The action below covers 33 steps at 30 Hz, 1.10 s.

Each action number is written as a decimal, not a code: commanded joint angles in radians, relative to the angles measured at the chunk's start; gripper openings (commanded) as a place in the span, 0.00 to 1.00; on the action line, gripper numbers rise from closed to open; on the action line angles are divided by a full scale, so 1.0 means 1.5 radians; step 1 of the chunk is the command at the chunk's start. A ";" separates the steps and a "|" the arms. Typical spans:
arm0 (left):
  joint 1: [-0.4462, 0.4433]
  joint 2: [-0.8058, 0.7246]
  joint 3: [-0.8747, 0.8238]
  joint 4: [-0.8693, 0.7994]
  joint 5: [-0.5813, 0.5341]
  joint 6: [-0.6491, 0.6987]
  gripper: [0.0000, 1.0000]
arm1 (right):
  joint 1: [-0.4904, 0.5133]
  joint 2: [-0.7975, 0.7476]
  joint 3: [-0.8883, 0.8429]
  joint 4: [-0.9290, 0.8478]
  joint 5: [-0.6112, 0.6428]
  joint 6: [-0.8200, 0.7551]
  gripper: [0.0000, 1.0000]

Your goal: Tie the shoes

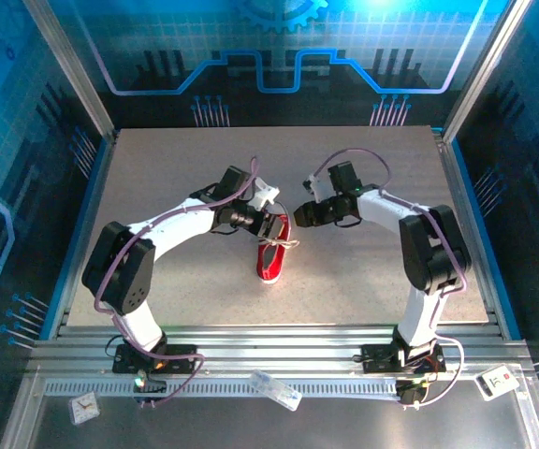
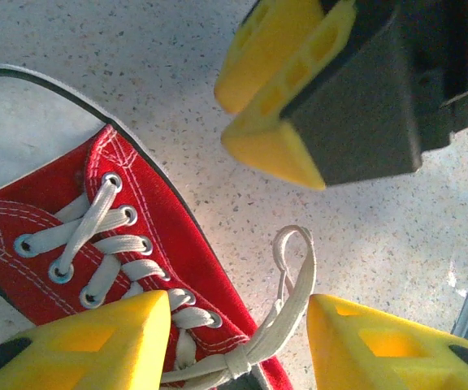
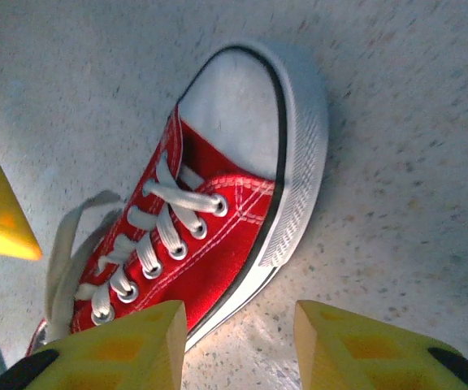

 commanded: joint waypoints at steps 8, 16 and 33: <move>-0.002 0.003 -0.031 0.028 0.002 -0.034 0.48 | 0.018 -0.019 -0.074 -0.011 -0.114 -0.085 0.36; -0.002 -0.001 -0.041 0.032 -0.002 -0.042 0.47 | 0.039 -0.020 -0.077 -0.016 -0.111 -0.106 0.43; 0.013 -0.007 -0.057 0.043 -0.002 -0.071 0.48 | 0.065 -0.048 -0.075 -0.021 -0.107 -0.133 0.50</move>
